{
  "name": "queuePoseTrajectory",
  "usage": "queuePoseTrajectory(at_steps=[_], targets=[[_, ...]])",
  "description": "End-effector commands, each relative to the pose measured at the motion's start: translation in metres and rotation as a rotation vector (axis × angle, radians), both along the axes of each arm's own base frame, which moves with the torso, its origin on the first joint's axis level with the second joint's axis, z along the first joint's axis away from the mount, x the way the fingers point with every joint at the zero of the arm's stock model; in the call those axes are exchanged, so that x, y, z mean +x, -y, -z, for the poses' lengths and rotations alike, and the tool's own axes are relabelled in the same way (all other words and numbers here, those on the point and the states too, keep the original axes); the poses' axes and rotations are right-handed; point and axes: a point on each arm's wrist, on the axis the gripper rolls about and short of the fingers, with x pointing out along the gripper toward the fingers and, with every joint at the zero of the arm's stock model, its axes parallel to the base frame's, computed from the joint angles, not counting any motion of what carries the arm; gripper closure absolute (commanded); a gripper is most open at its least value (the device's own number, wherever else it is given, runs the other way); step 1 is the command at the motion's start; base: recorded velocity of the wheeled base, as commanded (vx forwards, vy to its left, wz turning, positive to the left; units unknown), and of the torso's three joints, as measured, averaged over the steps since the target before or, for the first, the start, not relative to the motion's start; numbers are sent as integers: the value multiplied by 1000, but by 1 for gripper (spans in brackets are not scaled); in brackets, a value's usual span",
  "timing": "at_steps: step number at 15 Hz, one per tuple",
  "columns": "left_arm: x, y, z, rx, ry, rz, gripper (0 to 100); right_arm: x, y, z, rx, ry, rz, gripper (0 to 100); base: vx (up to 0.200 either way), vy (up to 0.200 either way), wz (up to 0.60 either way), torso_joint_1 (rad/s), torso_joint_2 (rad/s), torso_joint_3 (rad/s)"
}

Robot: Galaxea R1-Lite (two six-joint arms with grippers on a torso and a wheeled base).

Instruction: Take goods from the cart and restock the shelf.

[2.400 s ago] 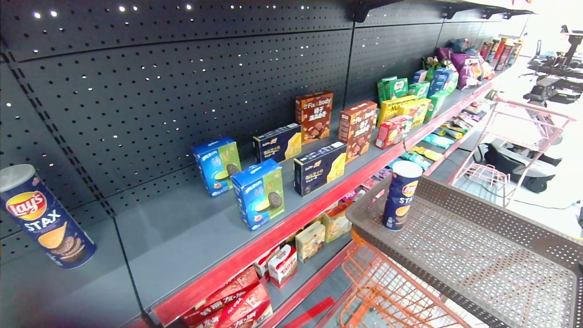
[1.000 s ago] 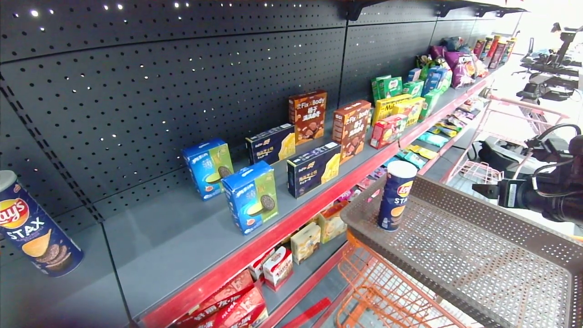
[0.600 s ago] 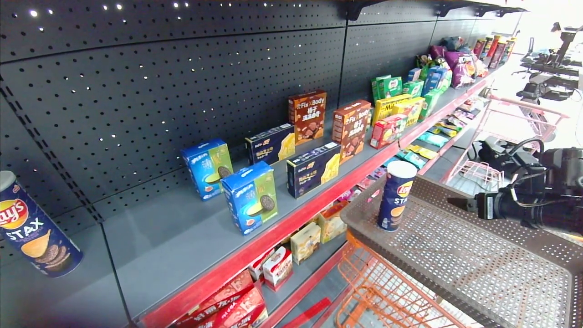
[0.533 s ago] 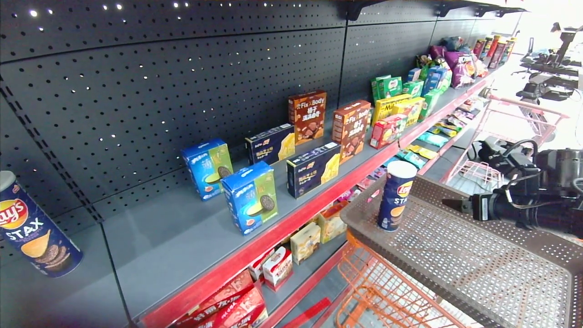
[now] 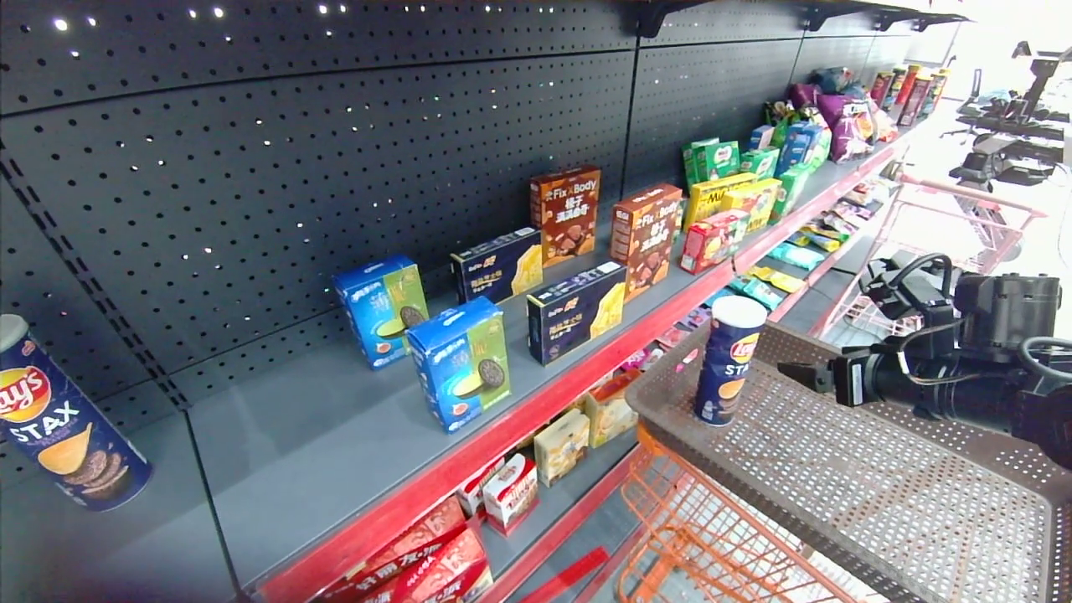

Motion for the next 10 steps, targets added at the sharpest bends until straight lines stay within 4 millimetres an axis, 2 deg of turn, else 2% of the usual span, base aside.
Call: queuePoseTrajectory(at_steps=[1, 3, 5, 10], targets=[[0, 0, 0, 0, 0, 0, 0, 3, 0, 5, -30, 0, -12, 0, 0, 0, 0, 0, 0, 0], [0, 0, 0, 0, 0, 0, 0, 9, -2, 11, -56, 9, -27, 0, 0, 0, 0, 0, 0, 0], [0, 0, 0, 0, -1, 0, 0, 25, -10, 23, -57, 63, -48, 0, 0, 0, 0, 0, 0, 0], [0, 0, 0, 0, -1, 0, 0, 35, -13, 33, -86, 73, -64, 0, 0, 0, 0, 0, 0, 0]])
